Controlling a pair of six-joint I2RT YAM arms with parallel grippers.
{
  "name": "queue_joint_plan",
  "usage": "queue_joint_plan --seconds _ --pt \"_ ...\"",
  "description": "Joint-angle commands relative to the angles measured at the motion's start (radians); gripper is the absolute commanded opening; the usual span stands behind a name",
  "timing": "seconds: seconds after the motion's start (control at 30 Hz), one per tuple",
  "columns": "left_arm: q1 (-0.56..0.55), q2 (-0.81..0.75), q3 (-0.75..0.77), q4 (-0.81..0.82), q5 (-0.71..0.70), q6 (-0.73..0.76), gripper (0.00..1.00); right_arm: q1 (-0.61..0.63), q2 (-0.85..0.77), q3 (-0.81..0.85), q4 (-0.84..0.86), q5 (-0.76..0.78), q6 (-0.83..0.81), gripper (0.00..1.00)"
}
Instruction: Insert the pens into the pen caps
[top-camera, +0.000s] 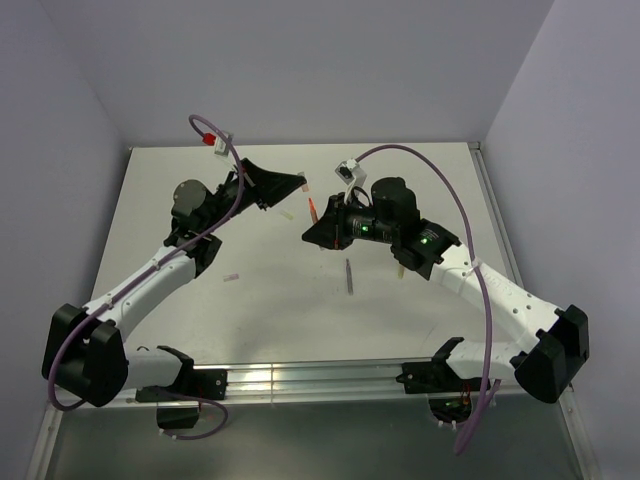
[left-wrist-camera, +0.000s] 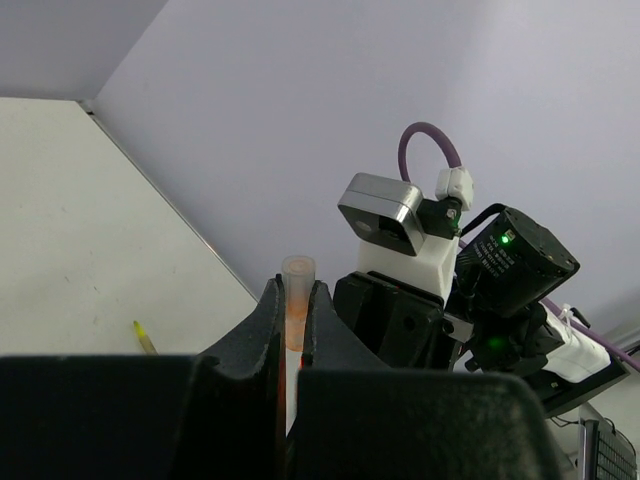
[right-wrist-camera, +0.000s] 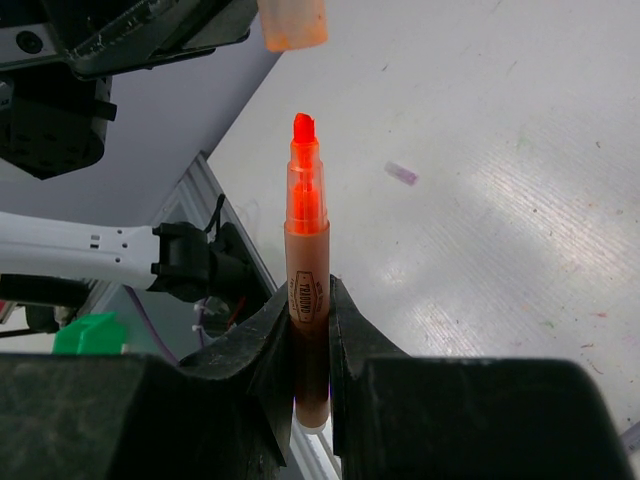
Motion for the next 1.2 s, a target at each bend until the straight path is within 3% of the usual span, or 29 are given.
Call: queue_joint_plan --seconds 0.0,1.17 --pt "0.004 0.002 -0.002 0.062 0.026 -0.014 0.00 0.008 -0.004 0.030 0.015 0.009 -0.019 0.00" --pt "-0.038 0.040 0.016 0.036 0.071 0.021 0.00 0.008 -0.023 0.051 -0.022 0.077 -0.044 0.00"
